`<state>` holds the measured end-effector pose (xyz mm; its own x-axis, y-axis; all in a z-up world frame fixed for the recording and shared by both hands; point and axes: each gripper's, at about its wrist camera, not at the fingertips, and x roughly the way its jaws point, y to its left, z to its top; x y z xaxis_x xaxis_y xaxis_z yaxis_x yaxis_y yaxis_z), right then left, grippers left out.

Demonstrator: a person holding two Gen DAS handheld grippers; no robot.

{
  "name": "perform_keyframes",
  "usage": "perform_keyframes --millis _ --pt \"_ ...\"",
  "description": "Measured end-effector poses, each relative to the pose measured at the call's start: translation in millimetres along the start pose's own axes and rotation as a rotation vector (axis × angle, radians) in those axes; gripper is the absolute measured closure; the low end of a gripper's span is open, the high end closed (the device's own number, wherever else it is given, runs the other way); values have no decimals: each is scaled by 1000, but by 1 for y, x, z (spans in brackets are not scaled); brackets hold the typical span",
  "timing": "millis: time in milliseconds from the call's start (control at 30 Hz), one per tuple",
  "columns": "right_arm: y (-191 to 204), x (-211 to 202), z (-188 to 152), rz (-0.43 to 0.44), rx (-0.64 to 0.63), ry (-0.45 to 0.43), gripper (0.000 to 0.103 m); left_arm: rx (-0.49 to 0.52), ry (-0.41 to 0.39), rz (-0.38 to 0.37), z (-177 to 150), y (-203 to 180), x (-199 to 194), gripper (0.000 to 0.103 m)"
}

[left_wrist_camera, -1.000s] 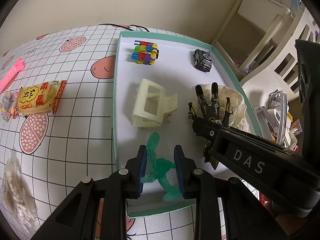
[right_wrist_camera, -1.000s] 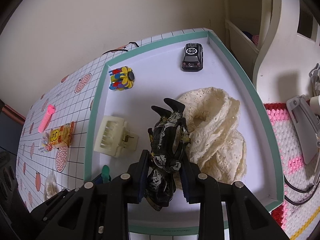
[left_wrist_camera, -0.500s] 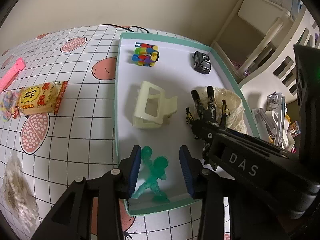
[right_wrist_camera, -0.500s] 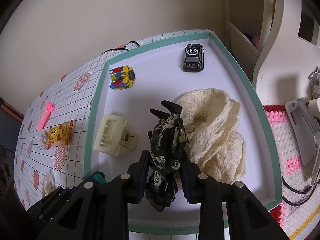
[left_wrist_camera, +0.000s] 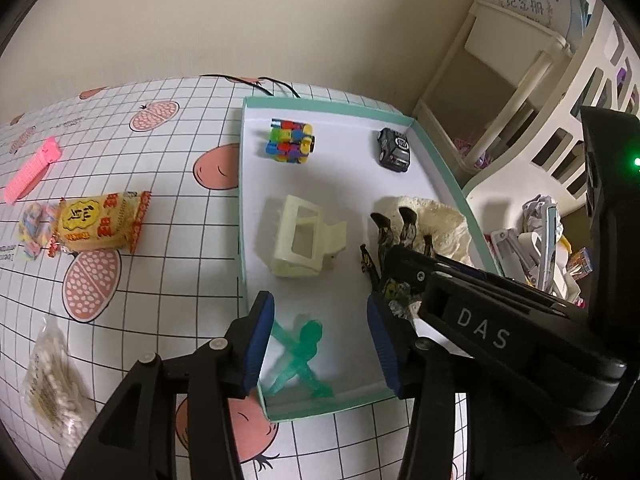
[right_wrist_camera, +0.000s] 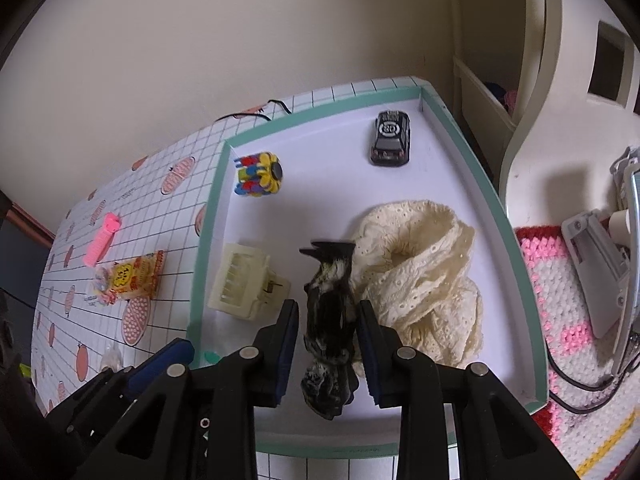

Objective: Organize objects
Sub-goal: 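Lower both grippers into the tray and open them to release the figure and candy pack, then move both grippers back toward the cotton swab pack and yellow snack bar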

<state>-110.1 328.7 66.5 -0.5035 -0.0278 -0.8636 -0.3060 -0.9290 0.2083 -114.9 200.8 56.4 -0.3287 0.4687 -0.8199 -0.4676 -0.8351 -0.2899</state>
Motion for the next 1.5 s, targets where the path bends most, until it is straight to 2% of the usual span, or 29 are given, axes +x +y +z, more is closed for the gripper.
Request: perform_keyframes --millis 300,433,567,633,767,833,967,1033,1133,1167,1200,1233,1367,1400,1500 --pt "4 -12 4 1 -2 -32 70 11 -41 23 8 7 -20 53" --pt "4 -13 4 -4 -2 -31 70 3 -53 40 11 13 -25 46" --pt "3 -13 4 -10 -3 -30 70 0 -52 62 12 21 -26 46" --pt "2 -13 4 -14 0 -34 60 -8 -54 70 12 25 -27 45" --pt "3 -12 4 -15 -3 -32 54 -27 -61 83 13 34 -29 42" --pt "3 -11 3 -16 -4 -32 44 -38 -63 87 12 37 -29 29" --pt "3 -10 3 -17 -5 -35 38 -60 -71 108 13 43 -30 26" --pt "3 -10 2 -16 -4 -35 36 -72 -77 116 13 46 -31 19" --pt "3 -10 2 -17 -6 -36 30 -101 -83 126 14 54 -32 18" --pt "4 -9 2 -16 -7 -37 29 -106 -85 129 15 56 -33 16" --pt "4 -9 2 -16 -8 -37 25 -114 -89 135 15 59 -34 8" --pt "4 -9 2 -16 -9 -39 21 -122 -98 138 16 61 -35 7" --pt "5 -8 3 -14 -11 -43 13 -147 -115 144 17 70 -40 5" --pt "5 -8 3 -15 -13 -44 11 -154 -119 151 17 73 -41 0" --pt "6 -8 3 -12 -13 -46 7 -172 -135 173 16 81 -46 0"
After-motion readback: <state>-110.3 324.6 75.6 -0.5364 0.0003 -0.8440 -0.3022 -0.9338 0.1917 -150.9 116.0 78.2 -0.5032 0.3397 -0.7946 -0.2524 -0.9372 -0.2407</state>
